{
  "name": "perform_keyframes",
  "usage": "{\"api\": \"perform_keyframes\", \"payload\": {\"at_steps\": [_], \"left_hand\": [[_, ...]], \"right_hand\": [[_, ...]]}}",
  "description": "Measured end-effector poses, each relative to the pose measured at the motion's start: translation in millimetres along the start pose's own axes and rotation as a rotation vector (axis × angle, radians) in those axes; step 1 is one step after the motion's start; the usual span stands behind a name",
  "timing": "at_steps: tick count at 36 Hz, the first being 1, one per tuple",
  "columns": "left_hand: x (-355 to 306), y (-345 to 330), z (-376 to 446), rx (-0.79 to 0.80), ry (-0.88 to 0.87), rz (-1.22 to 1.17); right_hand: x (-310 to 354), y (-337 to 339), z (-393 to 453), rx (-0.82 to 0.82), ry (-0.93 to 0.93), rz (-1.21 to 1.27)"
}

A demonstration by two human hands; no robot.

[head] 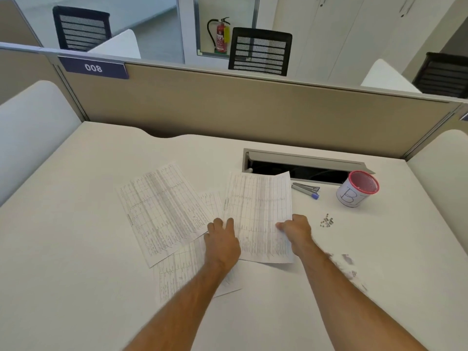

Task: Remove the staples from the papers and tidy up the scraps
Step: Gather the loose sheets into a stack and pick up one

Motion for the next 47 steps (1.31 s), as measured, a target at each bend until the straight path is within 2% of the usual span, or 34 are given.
{"api": "perform_keyframes", "payload": {"at_steps": [8, 11, 15, 20, 29, 34, 40, 47], "left_hand": [[1, -8, 2, 0.026, -0.048, 0.162], [0, -12, 1, 0.026, -0.05, 0.188], [0, -15, -1, 0.035, -0.04, 0.189], [-2, -17, 0, 0.062, -0.017, 0.149], [-3, -13, 0, 0.073, -0.027, 0.166], [-3, -11, 1, 0.079, -0.033, 0.181], [-2, -11, 2, 0.08, -0.04, 0.194], [-1, -11, 0, 0.079, -0.055, 0.175]], "right_hand": [[6, -16, 0, -0.022, 0.163, -0.467], [7, -18, -3, -0.081, 0.172, -0.643], [6, -20, -7, -0.098, 0.133, -0.714], [12, -28, -5, -0.056, 0.11, -0.653], [16, -26, 6, -0.065, -0.051, -0.614], [15, -20, 11, -0.079, -0.111, -0.488], [13, -12, 13, -0.094, -0.038, -0.213], [25, -4, 4, -0.094, 0.167, -0.19]]}}
Point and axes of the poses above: each hand's wrist, its own z-axis towards the middle knuckle, its own y-axis out of the back of the hand, x = y × z, the point moved 3 cm from there along z, towards the middle knuckle, and after that the axes turned 14 degrees about y, right-handed, at the moved point
